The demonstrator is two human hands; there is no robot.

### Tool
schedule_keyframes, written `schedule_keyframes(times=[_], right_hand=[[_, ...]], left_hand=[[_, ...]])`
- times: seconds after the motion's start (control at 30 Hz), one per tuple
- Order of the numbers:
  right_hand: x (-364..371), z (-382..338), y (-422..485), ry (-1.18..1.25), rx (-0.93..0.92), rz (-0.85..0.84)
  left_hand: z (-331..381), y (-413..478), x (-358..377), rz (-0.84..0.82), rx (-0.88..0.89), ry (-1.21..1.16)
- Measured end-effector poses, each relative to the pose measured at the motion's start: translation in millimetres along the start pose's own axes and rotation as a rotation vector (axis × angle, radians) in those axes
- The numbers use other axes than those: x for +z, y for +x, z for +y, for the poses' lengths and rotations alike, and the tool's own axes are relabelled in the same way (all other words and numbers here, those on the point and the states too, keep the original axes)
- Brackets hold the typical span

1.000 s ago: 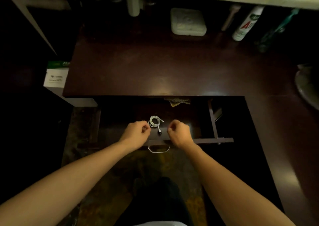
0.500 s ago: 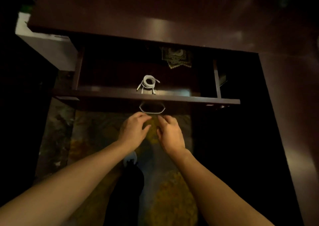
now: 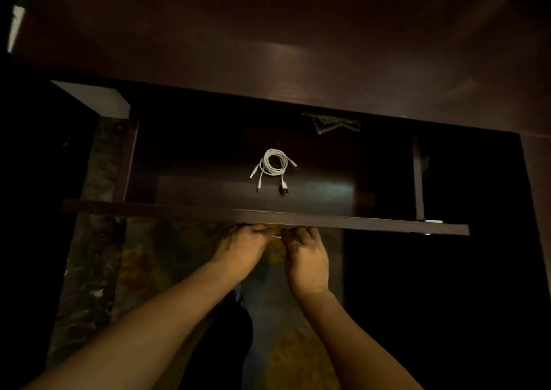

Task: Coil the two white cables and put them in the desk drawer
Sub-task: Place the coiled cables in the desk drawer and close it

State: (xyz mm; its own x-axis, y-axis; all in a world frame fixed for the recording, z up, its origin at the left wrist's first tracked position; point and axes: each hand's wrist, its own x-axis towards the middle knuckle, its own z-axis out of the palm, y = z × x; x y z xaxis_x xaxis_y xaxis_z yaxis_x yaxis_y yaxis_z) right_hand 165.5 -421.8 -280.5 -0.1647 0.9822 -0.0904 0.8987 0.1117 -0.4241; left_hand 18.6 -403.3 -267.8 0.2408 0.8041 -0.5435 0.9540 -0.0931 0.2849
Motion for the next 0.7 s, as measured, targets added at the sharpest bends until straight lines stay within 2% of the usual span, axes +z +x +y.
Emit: schedule_keyframes(times=[0.2,0.37,0.57,0.7], right_hand=[[-9.1,-5.6,48.6,-0.076,0.056,-0.07],[-19.1,-9.9,94.6,-0.137,0.032,-0.154],[-35.2,-16.7,146.2,-0.121,0.001,-0.202],[-43.8,-18.2,179.9,-0.129,0.003,-0.245]], left_hand=[[-5.4,35.3,-37.1,-0.012,-0.029,0.051],[-15.9,73.5,-58.4,0.025,-0.072,0.065],[-24.3,110.9,-90.6,0.048,-0.123,-0.067],[-28.6,135.6,-107.9,-0.004,-0.193,-0.154]])
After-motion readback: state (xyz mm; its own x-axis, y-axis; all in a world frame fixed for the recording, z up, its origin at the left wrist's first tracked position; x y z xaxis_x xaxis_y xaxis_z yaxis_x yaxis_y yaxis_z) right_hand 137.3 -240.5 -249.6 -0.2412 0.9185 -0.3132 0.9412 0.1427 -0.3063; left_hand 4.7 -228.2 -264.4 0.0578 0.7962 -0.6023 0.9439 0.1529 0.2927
